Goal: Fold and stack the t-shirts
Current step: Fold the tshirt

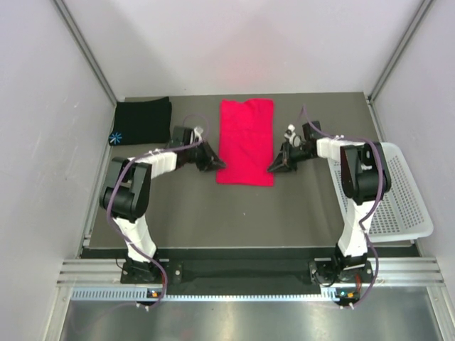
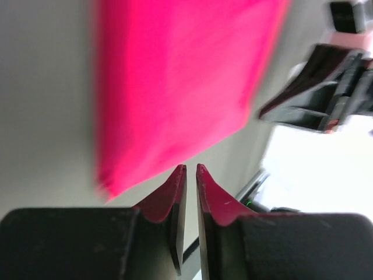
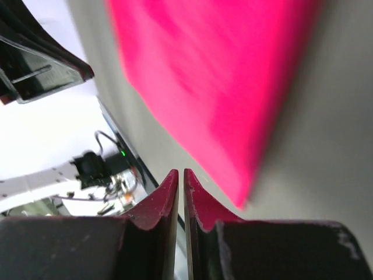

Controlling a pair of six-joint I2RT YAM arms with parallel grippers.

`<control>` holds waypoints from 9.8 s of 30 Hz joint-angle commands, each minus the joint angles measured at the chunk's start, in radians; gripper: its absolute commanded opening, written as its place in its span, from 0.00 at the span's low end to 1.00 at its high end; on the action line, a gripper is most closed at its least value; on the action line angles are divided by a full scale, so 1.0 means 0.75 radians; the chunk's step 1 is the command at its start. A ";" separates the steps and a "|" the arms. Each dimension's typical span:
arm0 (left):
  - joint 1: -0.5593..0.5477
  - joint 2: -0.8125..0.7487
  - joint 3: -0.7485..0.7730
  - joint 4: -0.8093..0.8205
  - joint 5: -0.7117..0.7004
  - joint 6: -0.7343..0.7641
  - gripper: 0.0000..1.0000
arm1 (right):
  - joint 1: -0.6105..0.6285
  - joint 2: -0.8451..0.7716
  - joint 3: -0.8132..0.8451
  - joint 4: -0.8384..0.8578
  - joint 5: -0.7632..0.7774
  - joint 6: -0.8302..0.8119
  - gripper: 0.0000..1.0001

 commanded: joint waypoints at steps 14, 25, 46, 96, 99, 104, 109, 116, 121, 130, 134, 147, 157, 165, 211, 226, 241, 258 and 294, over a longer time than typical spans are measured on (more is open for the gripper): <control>-0.001 0.686 0.760 0.607 0.121 -0.337 0.16 | 0.098 0.499 0.690 0.730 0.029 0.683 0.07; 0.104 0.790 0.796 0.441 -0.059 -0.330 0.17 | 0.000 0.597 0.727 0.637 0.329 0.636 0.06; 0.110 0.302 0.789 -0.400 -0.207 0.378 0.40 | -0.135 0.152 0.690 -0.186 0.444 -0.006 0.28; -0.066 -0.064 -0.134 -0.113 -0.456 -0.477 0.53 | 0.045 -0.245 -0.582 0.656 0.510 0.687 0.38; -0.064 -0.058 -0.134 -0.097 -0.440 -0.477 0.54 | 0.049 -0.243 -0.591 0.671 0.497 0.697 0.34; -0.058 -0.028 -0.128 -0.089 -0.424 -0.470 0.54 | 0.049 -0.258 -0.597 0.687 0.485 0.691 0.21; -0.052 -0.005 -0.142 -0.066 -0.421 -0.481 0.53 | 0.049 -0.249 -0.562 0.677 0.473 0.685 0.11; -0.050 -0.019 -0.118 -0.164 -0.438 -0.417 0.52 | 0.051 -0.249 -0.556 0.669 0.475 0.675 0.09; -0.050 -0.028 -0.134 -0.183 -0.450 -0.360 0.52 | 0.049 -0.245 -0.554 0.675 0.475 0.681 0.08; -0.031 0.050 -0.110 -0.117 -0.407 -0.232 0.09 | 0.065 -0.237 -0.509 0.644 0.456 0.593 0.04; -0.031 0.026 -0.087 -0.138 -0.421 -0.145 0.00 | 0.086 -0.249 -0.464 0.595 0.420 0.477 0.03; -0.215 -0.726 -0.506 -0.373 -0.483 -0.123 0.00 | 0.208 -0.701 -0.711 0.309 0.424 0.219 0.00; -0.565 -1.649 -0.856 -0.825 -0.636 -0.523 0.00 | 0.480 -1.457 -1.181 0.172 0.516 0.441 0.00; -0.596 -2.132 -0.748 -1.211 -0.599 -0.640 0.00 | 0.577 -2.049 -1.208 -0.303 0.595 0.589 0.00; 0.089 -0.140 0.463 -0.786 -0.368 0.184 0.00 | 0.202 -0.145 0.455 -0.317 0.352 0.061 0.00; 0.139 0.103 0.663 -0.811 -0.362 0.202 0.00 | 0.157 0.135 0.669 -0.327 0.285 0.059 0.00; 0.143 0.197 0.733 -0.821 -0.407 0.190 0.19 | 0.117 0.235 0.761 -0.338 0.317 0.073 0.15; -0.017 -0.244 0.266 -0.639 -0.223 0.113 0.24 | 0.341 -0.100 0.492 -0.481 0.287 -0.176 0.29; -0.091 -0.138 -0.036 -0.527 -0.170 0.110 0.17 | 0.595 0.119 0.260 -0.156 0.017 -0.010 0.03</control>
